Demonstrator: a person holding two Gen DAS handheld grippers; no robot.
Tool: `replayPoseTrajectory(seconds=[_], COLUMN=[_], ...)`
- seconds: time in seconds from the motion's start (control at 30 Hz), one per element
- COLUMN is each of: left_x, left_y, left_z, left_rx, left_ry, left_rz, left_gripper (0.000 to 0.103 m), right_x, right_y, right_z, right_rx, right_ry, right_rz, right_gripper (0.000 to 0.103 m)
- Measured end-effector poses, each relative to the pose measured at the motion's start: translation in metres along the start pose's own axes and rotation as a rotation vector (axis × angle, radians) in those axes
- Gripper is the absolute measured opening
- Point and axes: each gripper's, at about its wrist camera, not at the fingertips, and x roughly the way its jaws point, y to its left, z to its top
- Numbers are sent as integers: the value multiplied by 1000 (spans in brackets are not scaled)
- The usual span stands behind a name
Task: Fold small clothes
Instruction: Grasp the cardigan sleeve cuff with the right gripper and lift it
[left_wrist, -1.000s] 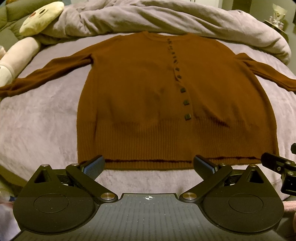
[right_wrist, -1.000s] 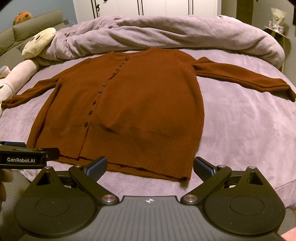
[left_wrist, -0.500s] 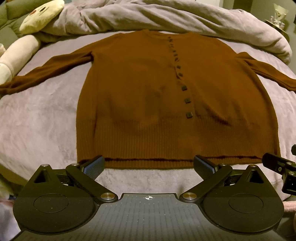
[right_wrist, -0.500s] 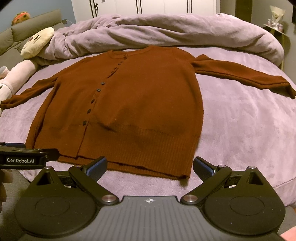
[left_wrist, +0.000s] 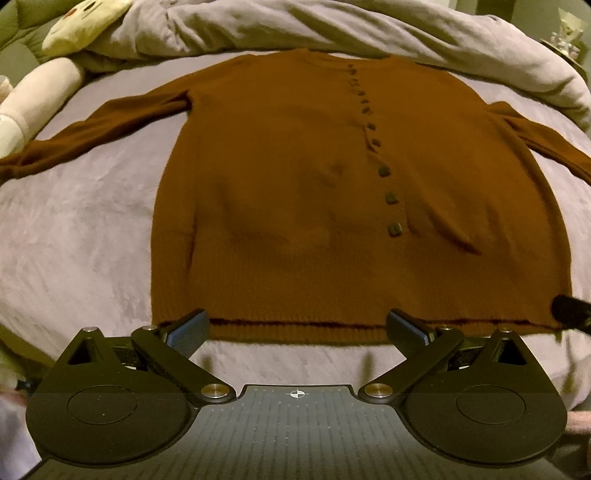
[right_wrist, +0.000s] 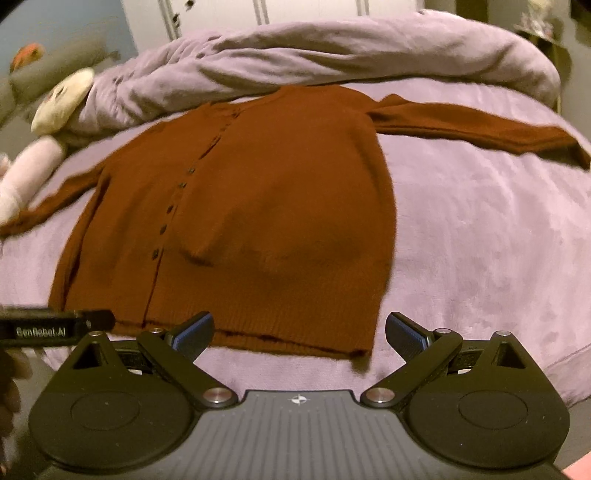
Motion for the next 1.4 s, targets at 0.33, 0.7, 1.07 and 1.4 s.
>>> replayPoseTrajectory(seconds=[0.33,0.7,1.07,1.4], left_x=[26,55,58,61], left_y=[9,8,11,12], left_z=[25,34,30,41], left_rx=[-36,-18,-31,-39], left_ry=[-4,52,49,102], left_rz=[43,73,64,68], left_gripper=[103,103,103,103], right_x=[12,44,46,6], right_y=[-50,-145,-147,-257], right_z=[25,36,28,77], right_rx=[110,382,224,589], right_ry=[-21,-24,-9,-311], right_rz=[-87,-133,-70,-32], right_gripper=[99,99,99,99])
